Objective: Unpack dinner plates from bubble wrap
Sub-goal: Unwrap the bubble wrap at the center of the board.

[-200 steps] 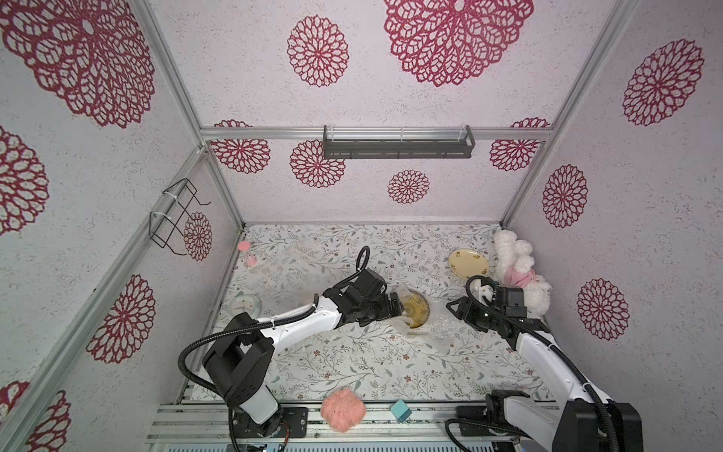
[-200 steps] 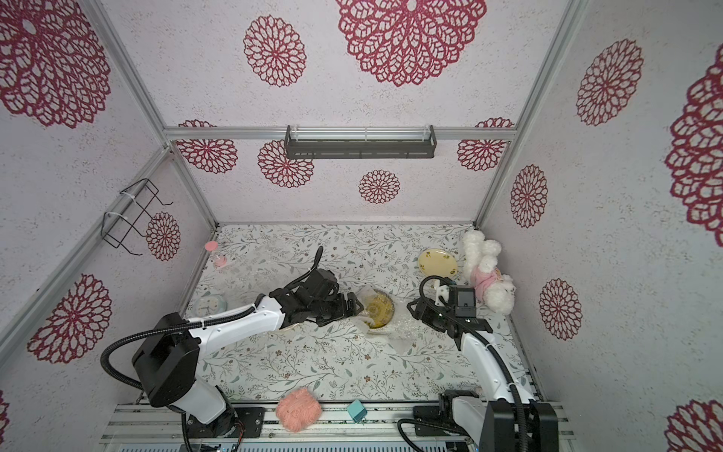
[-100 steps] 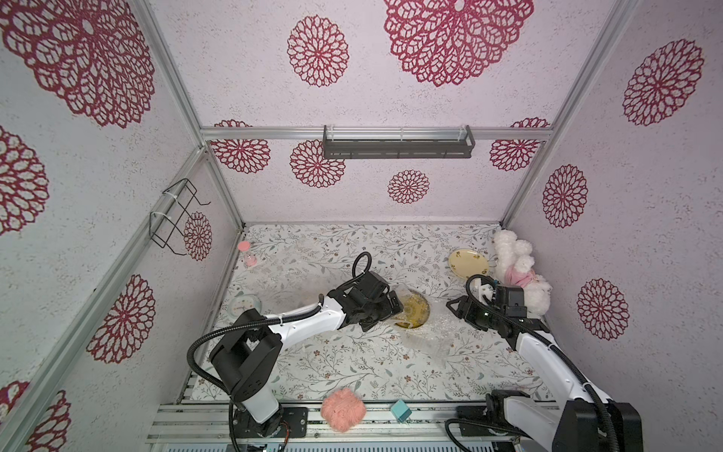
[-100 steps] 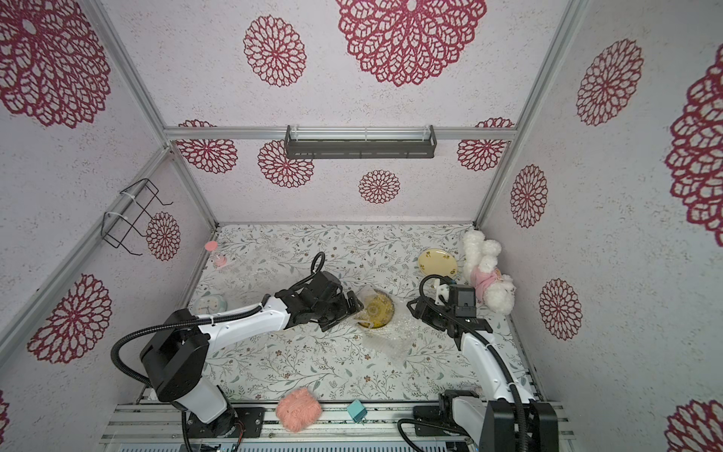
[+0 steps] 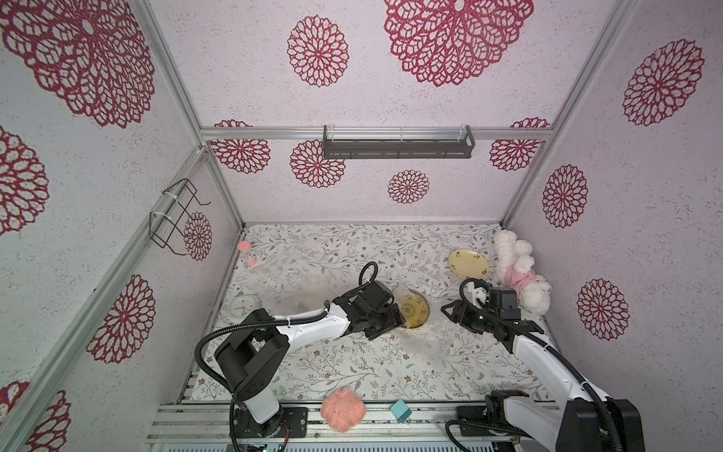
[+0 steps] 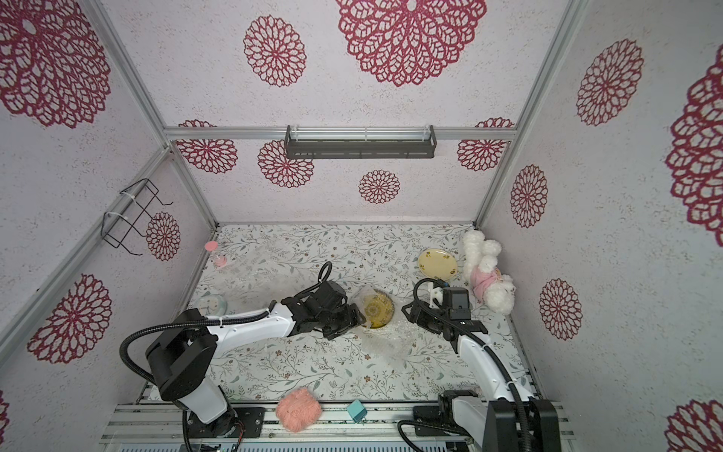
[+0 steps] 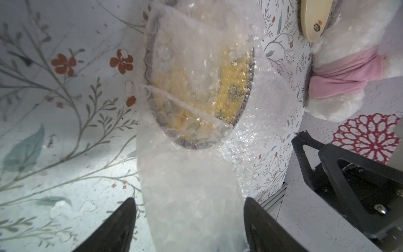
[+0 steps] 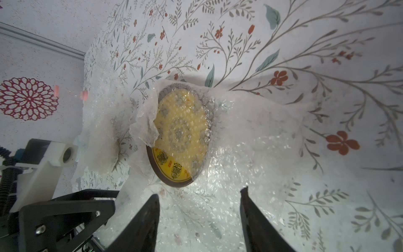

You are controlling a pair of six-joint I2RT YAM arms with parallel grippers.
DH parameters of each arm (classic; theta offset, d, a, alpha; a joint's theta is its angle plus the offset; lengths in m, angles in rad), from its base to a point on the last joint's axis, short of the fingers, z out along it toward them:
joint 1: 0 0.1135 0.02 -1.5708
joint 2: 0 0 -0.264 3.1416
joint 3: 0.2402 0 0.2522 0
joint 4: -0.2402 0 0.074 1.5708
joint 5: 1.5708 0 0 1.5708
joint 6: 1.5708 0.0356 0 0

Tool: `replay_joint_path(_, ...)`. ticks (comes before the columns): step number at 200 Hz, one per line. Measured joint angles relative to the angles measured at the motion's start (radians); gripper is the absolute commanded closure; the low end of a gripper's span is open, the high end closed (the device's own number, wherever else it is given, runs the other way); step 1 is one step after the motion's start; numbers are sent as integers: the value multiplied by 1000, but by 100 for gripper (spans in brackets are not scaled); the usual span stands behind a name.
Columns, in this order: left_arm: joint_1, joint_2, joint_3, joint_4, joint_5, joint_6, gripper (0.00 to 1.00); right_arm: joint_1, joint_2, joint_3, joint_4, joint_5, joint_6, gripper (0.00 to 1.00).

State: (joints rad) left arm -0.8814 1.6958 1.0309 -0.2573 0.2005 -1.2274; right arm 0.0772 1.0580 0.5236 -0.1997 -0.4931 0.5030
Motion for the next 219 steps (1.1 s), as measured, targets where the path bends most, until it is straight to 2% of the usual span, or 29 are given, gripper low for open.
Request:
replay_joint_path(12, -7, 0, -2, -3, 4, 11, 31, 7, 0, -3, 3, 1, 6, 40)
replay_joint_path(42, -14, 2, -28, -12, 7, 42, 68, 18, 0, -10, 17, 8, 21, 40)
replay_joint_path(64, -14, 13, -45, -21, 0, 67, 82, 27, 0, -11, 21, 18, 30, 40)
replay_joint_path(86, -13, 17, -44, -38, -10, 114, 92, 40, 0, -11, 23, 29, 38, 40)
replay_joint_path(128, 22, 17, -26, -87, -26, 236, 100, 79, 0, -10, 23, 71, 41, 39)
replay_joint_path(177, 131, 17, 64, -188, -26, 462, 100, 102, 2, 5, 14, 112, 42, 39)
replay_joint_path(219, 176, 47, 151, -249, -14, 639, 100, 166, 10, 60, -8, 180, 22, 38)
